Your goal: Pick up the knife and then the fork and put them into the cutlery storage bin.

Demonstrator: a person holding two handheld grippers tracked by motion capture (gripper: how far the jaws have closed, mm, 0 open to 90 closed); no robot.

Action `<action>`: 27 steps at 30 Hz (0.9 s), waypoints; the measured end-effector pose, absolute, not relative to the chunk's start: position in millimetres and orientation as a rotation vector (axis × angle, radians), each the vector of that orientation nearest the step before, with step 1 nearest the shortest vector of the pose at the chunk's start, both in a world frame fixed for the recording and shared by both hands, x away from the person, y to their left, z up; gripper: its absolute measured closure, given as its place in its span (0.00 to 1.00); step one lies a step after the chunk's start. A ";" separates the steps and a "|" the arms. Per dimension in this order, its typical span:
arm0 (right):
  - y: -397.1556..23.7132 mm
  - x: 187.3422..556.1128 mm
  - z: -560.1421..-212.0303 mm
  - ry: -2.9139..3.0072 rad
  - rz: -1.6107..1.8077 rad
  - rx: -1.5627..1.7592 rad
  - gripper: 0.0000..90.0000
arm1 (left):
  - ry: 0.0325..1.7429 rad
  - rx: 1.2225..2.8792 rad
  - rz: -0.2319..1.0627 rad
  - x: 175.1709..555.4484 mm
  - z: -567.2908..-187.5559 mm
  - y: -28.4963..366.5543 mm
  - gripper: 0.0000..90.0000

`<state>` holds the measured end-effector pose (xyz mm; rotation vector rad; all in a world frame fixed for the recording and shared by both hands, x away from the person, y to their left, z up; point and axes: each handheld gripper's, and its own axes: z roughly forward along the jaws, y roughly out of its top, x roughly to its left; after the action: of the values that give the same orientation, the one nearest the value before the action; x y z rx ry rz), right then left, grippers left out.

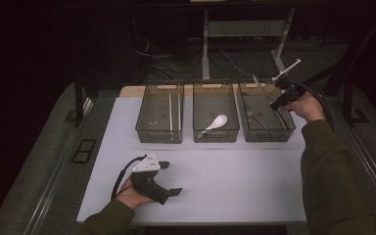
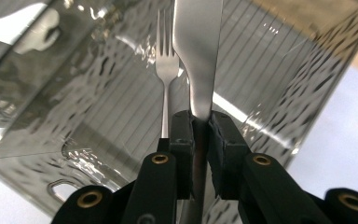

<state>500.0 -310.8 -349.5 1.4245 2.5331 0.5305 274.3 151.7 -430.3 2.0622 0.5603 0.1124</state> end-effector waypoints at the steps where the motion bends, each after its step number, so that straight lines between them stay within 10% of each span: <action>1: -311.5 500.0 -353.9 2.531 0.535 1.435 0.89 | 0.561 2.062 0.112 274.3 -430.3 151.6 0.00; 8: -312.4 497.8 -377.1 2.537 0.575 1.447 0.85 | 0.561 2.063 0.114 274.6 -430.4 152.1 0.00; 27: -321.5 434.7 -344.8 2.312 1.028 1.294 0.36 | 0.564 2.054 0.137 280.5 -428.7 157.4 0.00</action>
<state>434.7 -321.5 -344.8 1.2937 2.3121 1.0284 280.5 157.4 -428.7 2.0544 0.5638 0.1367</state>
